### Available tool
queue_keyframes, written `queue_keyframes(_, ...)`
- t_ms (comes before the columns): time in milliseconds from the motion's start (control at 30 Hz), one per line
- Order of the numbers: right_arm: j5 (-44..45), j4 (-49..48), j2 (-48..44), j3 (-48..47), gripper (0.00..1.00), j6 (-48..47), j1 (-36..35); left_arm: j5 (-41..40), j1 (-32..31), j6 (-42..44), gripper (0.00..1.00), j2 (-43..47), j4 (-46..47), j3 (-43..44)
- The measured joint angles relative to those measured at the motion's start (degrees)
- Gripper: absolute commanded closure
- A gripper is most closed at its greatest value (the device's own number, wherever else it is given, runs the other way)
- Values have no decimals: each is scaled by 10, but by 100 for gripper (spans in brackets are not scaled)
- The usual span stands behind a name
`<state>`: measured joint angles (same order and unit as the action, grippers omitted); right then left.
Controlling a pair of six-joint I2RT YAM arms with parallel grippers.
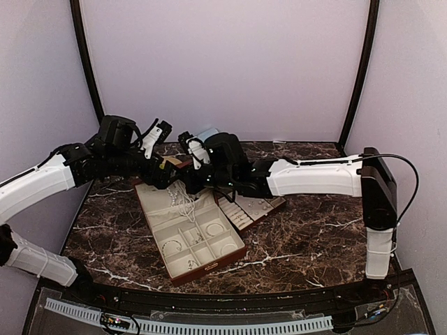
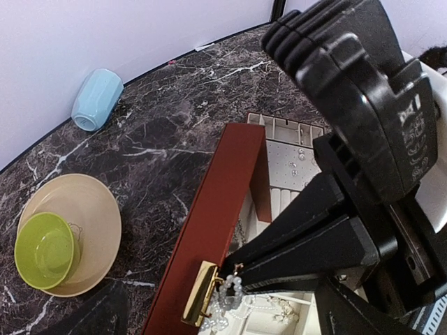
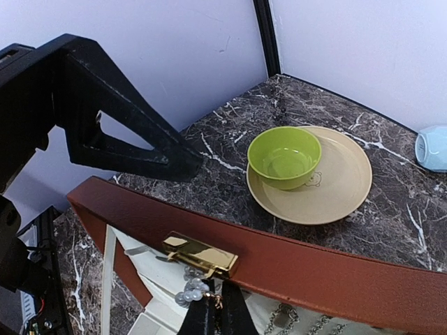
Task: Organize the mixed jewelry
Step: Hang the necklace on the necklace hanger.
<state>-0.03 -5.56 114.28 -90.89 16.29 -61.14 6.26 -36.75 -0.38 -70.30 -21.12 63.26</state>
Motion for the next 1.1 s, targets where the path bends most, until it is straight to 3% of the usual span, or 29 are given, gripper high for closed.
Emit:
queue_keyframes(467,40,49,6,-26,100,-6,-3,-16,0,40,7,-18,14,-34)
queue_keyframes(600,39,54,9,-31,100,-9,-3,-25,0,43,14,-18,24,-41)
queue_keyframes(733,40,56,9,-31,100,-10,-4,-40,2,49,33,-20,33,-45)
queue_keyframes(1100,37,56,9,-31,100,-10,-4,-74,4,54,38,-21,54,-56)
